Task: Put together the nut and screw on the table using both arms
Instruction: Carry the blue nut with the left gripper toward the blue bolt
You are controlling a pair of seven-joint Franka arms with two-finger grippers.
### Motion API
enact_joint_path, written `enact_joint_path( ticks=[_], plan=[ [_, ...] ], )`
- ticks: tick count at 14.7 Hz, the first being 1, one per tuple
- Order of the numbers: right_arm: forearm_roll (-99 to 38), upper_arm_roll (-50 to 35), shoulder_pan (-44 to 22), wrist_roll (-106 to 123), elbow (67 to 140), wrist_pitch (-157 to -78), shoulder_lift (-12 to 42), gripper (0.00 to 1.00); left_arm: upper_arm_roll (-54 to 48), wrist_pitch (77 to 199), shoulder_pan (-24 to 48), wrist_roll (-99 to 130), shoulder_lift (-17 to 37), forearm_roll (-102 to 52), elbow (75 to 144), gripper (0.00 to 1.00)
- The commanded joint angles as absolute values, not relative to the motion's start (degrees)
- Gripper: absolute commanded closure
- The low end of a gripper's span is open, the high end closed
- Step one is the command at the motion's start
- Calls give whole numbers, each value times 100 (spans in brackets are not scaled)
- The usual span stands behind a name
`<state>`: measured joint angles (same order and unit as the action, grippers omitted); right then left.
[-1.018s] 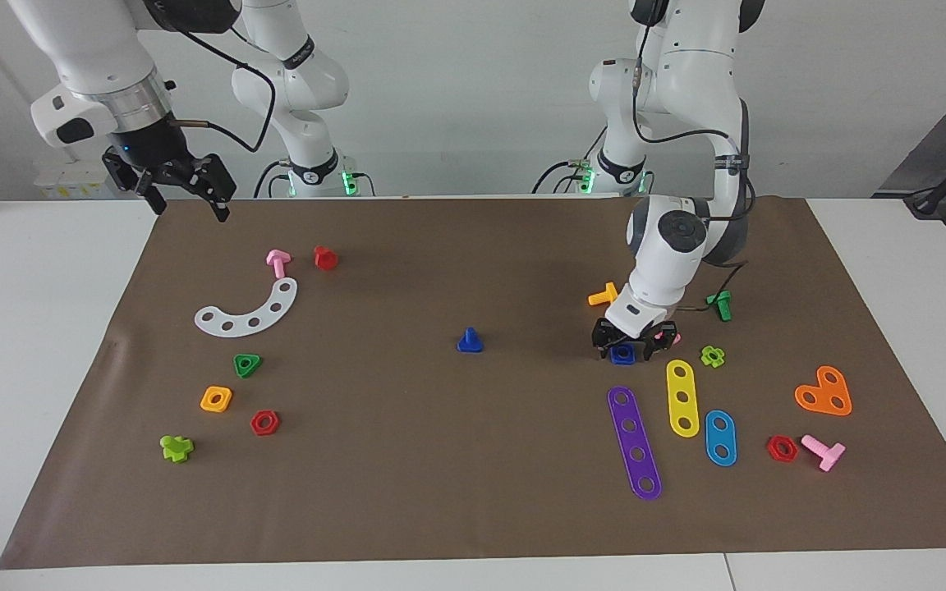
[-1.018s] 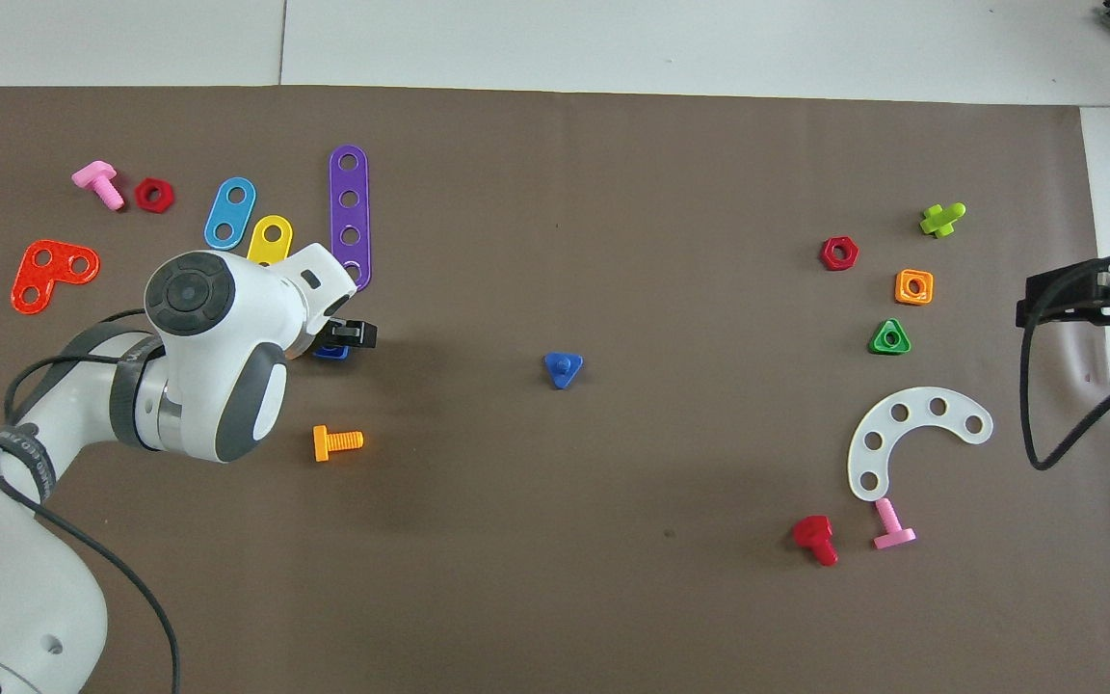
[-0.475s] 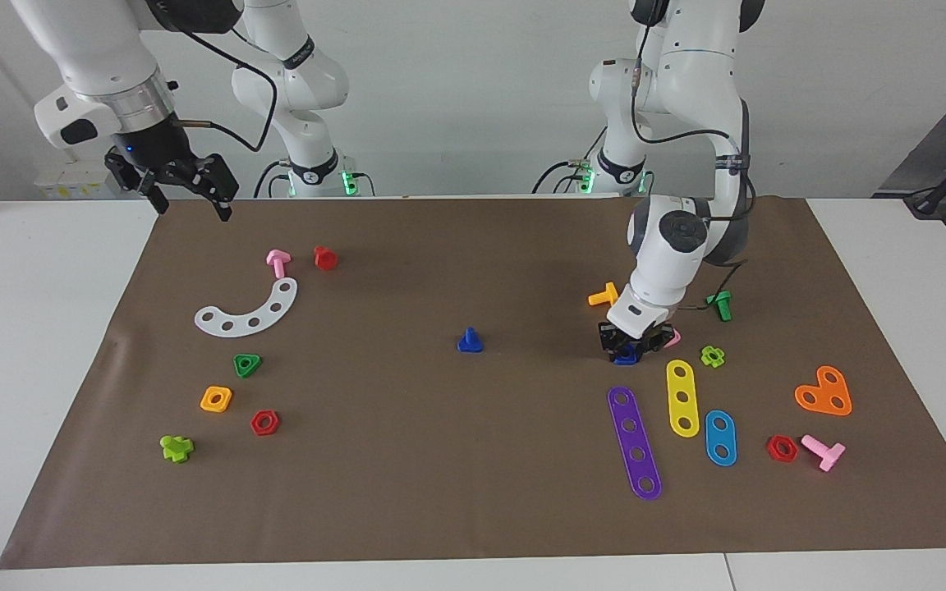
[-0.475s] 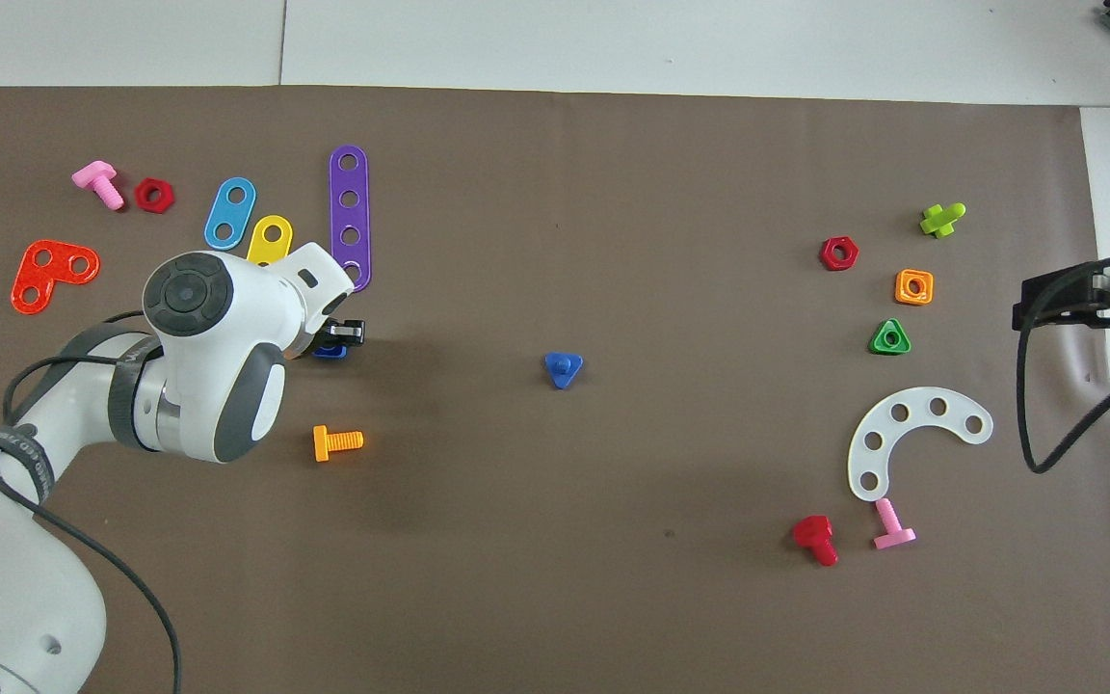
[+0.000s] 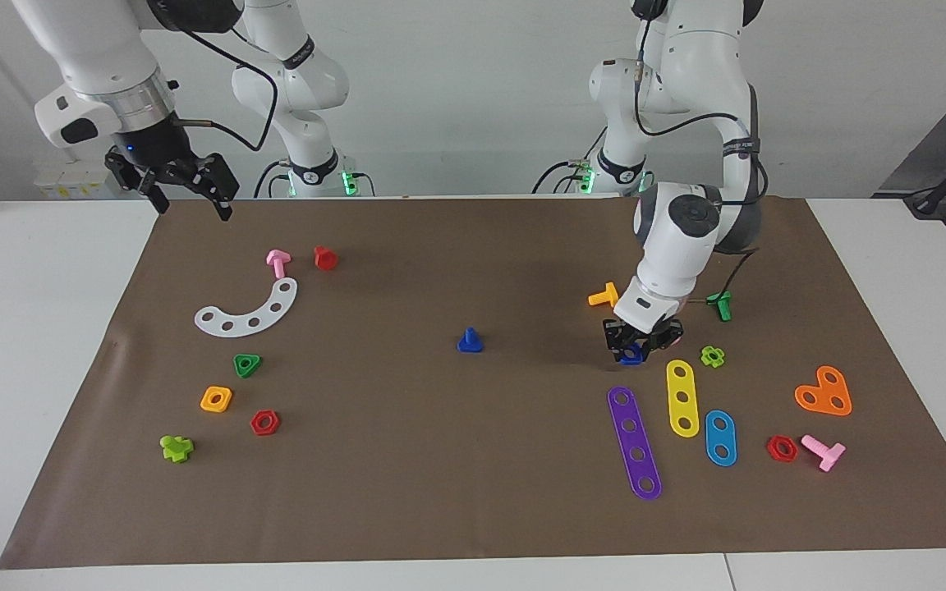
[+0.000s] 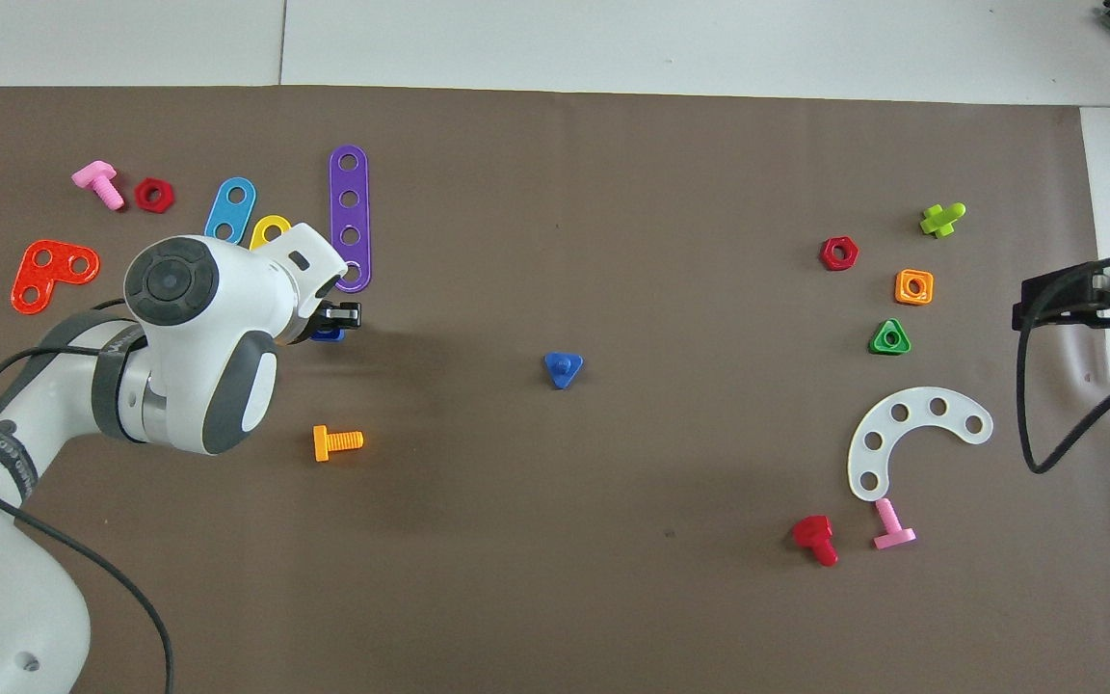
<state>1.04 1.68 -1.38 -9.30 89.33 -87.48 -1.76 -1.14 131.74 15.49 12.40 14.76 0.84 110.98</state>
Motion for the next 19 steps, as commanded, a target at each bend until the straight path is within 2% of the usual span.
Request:
enact_joint_path(
  ticks=[1,4,8,11,19],
  plan=[
    [62,141,-105,-782,8982,-8692,-255,0,-18,12543,1976,1922,1625,35,10417,88],
    [62,141,-106,-782,8982,-8692,-255,0,-18,12156,2328,2441,1731,35,9942,88],
    [62,141,-105,-782,8982,-8692,-255,0,-9,12208,2969,3277,1810,44,9914,88],
    [62,141,-105,-782,8982,-8692,-255,0,-9,12138,3321,3691,2248,79,9353,87],
    [62,141,-105,-782,8982,-8692,-255,0,-9,12287,3972,4139,2530,123,9281,87]
  ],
)
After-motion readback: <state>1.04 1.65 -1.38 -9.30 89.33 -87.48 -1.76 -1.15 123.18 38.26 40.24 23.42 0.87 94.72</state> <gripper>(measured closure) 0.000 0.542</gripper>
